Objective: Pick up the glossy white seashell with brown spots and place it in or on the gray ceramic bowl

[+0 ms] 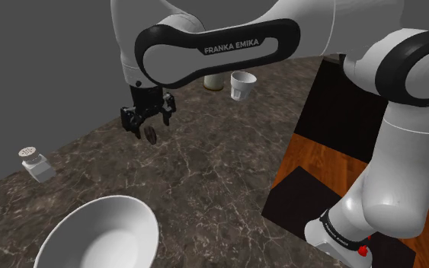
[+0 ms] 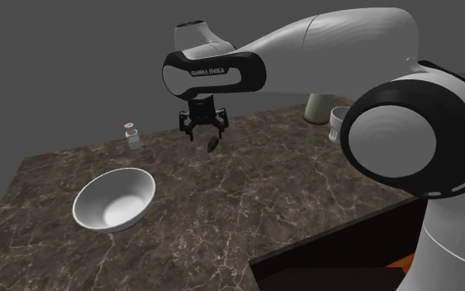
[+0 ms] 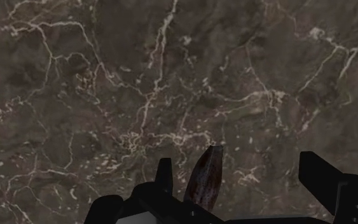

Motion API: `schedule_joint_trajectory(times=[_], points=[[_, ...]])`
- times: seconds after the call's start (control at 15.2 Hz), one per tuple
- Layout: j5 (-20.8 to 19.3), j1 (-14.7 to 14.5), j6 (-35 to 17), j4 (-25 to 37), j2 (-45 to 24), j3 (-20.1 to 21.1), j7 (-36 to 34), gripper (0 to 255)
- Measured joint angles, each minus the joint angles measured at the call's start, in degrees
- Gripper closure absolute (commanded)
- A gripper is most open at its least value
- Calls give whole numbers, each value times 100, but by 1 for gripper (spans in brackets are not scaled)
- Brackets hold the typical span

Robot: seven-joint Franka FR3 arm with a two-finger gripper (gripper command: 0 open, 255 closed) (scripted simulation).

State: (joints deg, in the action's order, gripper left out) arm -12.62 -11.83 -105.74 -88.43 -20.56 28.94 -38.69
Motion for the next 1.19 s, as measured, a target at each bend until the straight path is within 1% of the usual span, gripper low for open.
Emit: schedule_joint_trajectory(times=[0.2,0.59,0.66,1.19], points=[[-16,11,-149,-131,-22,-10,-13,0],[-17,13,-179,-162,-19,-11,-17,0],[-17,13,-179,-162,-19,-11,-17,255],[-17,13,-179,-162,-19,-11,-17,255]])
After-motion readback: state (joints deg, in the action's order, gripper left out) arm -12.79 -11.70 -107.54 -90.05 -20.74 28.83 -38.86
